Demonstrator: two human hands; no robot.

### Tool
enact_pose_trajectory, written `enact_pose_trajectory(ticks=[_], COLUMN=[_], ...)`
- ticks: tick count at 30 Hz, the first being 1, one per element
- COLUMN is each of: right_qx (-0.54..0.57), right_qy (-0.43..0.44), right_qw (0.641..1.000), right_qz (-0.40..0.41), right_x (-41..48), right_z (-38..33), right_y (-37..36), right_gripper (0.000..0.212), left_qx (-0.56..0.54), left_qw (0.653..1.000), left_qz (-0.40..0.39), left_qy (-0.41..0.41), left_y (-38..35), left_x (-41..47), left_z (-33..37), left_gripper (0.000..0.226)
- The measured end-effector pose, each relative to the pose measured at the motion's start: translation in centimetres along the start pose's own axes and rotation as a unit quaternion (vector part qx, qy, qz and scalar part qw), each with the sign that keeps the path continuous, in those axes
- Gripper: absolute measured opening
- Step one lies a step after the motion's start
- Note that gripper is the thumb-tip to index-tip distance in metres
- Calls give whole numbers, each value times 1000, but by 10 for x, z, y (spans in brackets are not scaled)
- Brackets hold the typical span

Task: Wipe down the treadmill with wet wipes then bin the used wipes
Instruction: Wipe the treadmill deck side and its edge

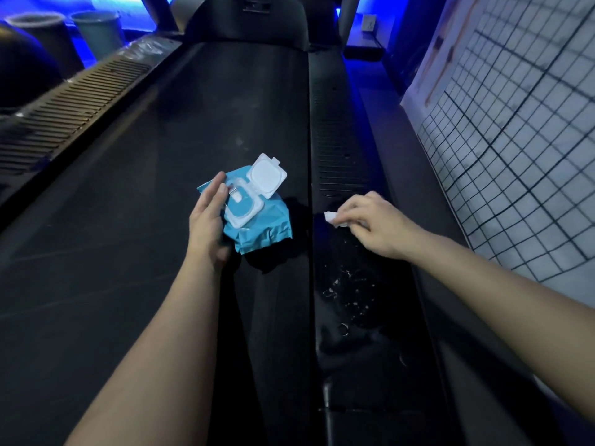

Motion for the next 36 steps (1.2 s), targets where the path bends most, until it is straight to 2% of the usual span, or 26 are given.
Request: enact_pose_trajectory(ticks=[6,10,13,17,19,21,22,25,27,30,32,36], right_qx=[-9,58,134,229,310,352,330,161,67,-85,-91,-10], right_qy=[26,90,53,-8,-48,-91,-101,-88,-53,27,49,47], right_qw=[1000,994,989,957,937,930,938,982,995,996,995,999], right_qz=[11,18,-39,-180,-154,-60,-21,35,47,13,8,-1], right_x=[-19,-51,-71,-86,-76,-56,-45,-21,-12,-13,-20,-27], right_z=[1,-38,-54,-64,-61,-41,-29,-11,-6,1,3,-12], right_y=[8,-6,-13,-18,-9,8,18,35,33,8,1,-2], right_gripper=[34,37,34,33,32,31,30,27,23,21,26,34], left_qx=[-5,11,21,21,23,21,21,23,27,28,26,26], left_qw=[1000,1000,1000,999,999,999,999,999,999,999,999,999], left_qz=[4,7,5,8,11,14,15,13,12,11,9,8], left_qy=[-3,-12,-22,-25,-26,-26,-26,-26,-26,-23,-21,-21], left_y=[1,0,-2,-1,-1,-1,-1,-2,-2,0,0,0], left_x=[0,-1,-2,-2,-2,-3,-3,-4,-3,-1,0,0], left_z=[-1,0,1,1,1,2,2,2,2,1,1,0], left_gripper=[34,33,35,36,36,36,35,36,36,35,34,34])
Point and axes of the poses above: each hand's wrist, its own x-axis towards the middle knuckle, its own y-axis out of the back of the hand, z = x × y, the point moved 7 cm from there along x, towards the middle knuckle, and after that the axes turned 1 degree about x, right-handed, at the moved point
